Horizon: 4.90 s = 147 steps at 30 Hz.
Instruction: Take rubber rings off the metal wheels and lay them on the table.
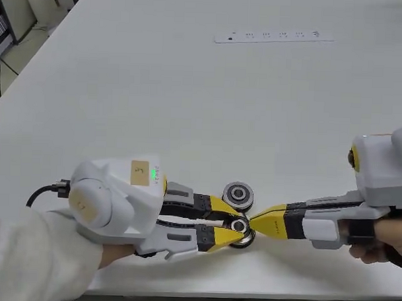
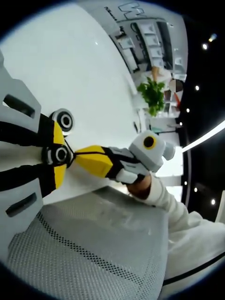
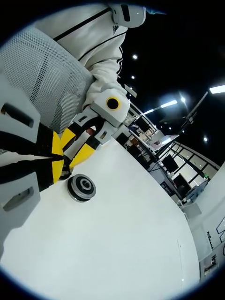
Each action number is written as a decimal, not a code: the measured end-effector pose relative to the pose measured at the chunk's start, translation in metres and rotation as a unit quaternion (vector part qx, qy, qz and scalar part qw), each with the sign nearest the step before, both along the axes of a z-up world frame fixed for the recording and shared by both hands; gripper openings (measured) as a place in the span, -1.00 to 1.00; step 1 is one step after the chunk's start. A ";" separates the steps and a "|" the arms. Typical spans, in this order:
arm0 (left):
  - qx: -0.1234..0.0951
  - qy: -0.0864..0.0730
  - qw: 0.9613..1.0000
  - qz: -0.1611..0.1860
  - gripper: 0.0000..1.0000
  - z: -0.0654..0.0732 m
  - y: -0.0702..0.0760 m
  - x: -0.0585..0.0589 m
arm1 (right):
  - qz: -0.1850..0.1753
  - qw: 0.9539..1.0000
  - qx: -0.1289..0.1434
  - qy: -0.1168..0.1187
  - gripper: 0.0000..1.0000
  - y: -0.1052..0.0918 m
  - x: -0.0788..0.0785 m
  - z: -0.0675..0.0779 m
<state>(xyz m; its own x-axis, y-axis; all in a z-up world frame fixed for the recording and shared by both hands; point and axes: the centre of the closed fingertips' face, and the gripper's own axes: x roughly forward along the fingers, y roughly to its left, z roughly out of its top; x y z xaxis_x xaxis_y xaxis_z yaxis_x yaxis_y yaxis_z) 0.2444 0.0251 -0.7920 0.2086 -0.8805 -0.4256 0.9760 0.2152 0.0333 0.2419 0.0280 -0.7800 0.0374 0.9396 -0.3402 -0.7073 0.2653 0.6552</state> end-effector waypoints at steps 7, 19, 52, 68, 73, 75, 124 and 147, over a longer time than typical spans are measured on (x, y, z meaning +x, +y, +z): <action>0.000 0.001 1.000 0.001 -0.73 0.000 0.000 0.000 | 0.005 1.000 -0.001 -0.010 -1.00 0.001 0.000 0.001; 0.010 -0.006 1.000 -0.010 -0.73 0.000 -0.001 -0.005 | 0.001 0.999 0.042 0.010 -1.00 0.003 0.000 0.015; 0.023 0.004 1.000 -0.009 -0.18 0.029 0.003 -0.008 | 0.006 0.997 -0.030 -0.074 -1.00 -0.010 0.004 0.015; -0.003 -0.023 0.999 0.047 0.33 0.079 0.023 0.011 | -0.001 0.994 -0.026 -0.109 -1.00 -0.018 0.011 0.040; -0.010 -0.009 0.998 0.058 0.42 0.082 0.035 0.006 | -0.006 0.993 -0.025 -0.116 -1.00 -0.020 0.014 0.050; -0.002 -0.008 0.998 0.069 0.54 0.080 0.043 0.006 | -0.007 0.992 -0.024 -0.121 -1.00 -0.020 0.015 0.053; 0.025 0.022 0.989 0.143 1.00 0.043 0.099 -0.001 | 0.094 0.986 -0.032 -0.136 -1.00 0.052 0.005 0.064; 0.035 0.035 0.989 0.138 1.00 0.029 0.097 -0.001 | 0.121 0.980 -0.095 -0.125 -1.00 0.066 0.000 0.013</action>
<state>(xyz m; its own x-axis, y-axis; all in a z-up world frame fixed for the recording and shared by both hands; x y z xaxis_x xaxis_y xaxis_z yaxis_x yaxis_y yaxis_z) 0.2436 0.1218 -0.7635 0.4040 -0.7623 -0.5056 0.8811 0.4729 -0.0090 0.2419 0.0938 -0.7665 -0.0747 0.8523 -0.5178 -0.8970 0.1694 0.4083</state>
